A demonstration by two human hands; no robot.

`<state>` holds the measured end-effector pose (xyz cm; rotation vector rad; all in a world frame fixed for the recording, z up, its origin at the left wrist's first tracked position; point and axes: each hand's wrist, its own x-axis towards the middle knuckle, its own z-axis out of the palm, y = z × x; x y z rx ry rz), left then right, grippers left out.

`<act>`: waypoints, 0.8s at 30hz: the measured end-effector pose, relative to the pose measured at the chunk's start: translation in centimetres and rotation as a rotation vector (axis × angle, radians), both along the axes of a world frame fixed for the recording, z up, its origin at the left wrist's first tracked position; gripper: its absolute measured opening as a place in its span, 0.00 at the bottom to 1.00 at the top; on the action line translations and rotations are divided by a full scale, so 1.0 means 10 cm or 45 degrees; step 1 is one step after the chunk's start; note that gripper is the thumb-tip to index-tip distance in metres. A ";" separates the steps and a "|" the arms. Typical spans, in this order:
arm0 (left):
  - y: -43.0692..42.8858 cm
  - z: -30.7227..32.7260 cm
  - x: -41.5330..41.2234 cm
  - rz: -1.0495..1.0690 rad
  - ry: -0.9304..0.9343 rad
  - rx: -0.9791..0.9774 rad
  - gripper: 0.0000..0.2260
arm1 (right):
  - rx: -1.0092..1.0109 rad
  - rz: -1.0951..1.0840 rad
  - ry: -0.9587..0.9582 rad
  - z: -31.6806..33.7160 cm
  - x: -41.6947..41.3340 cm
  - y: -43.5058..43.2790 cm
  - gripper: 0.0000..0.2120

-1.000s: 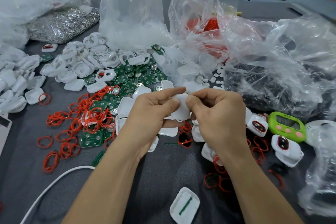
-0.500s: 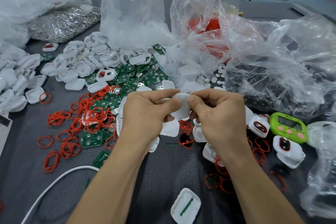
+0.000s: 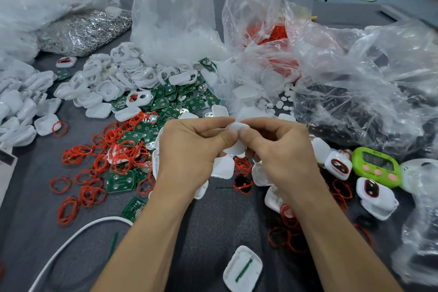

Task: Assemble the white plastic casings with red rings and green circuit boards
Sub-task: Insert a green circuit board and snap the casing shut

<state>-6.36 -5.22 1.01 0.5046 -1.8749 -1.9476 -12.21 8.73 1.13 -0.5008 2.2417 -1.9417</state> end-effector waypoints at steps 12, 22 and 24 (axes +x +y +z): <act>0.06 0.00 0.01 -0.108 0.001 -0.093 0.11 | -0.213 0.064 -0.046 0.06 -0.06 0.03 0.19; 0.07 -0.01 0.02 -0.040 -0.044 -0.199 0.10 | -0.174 0.060 -0.018 0.02 -0.07 0.05 0.17; 0.09 0.00 0.03 -0.003 -0.036 -0.238 0.08 | -0.149 0.059 0.046 0.01 -0.08 0.06 0.14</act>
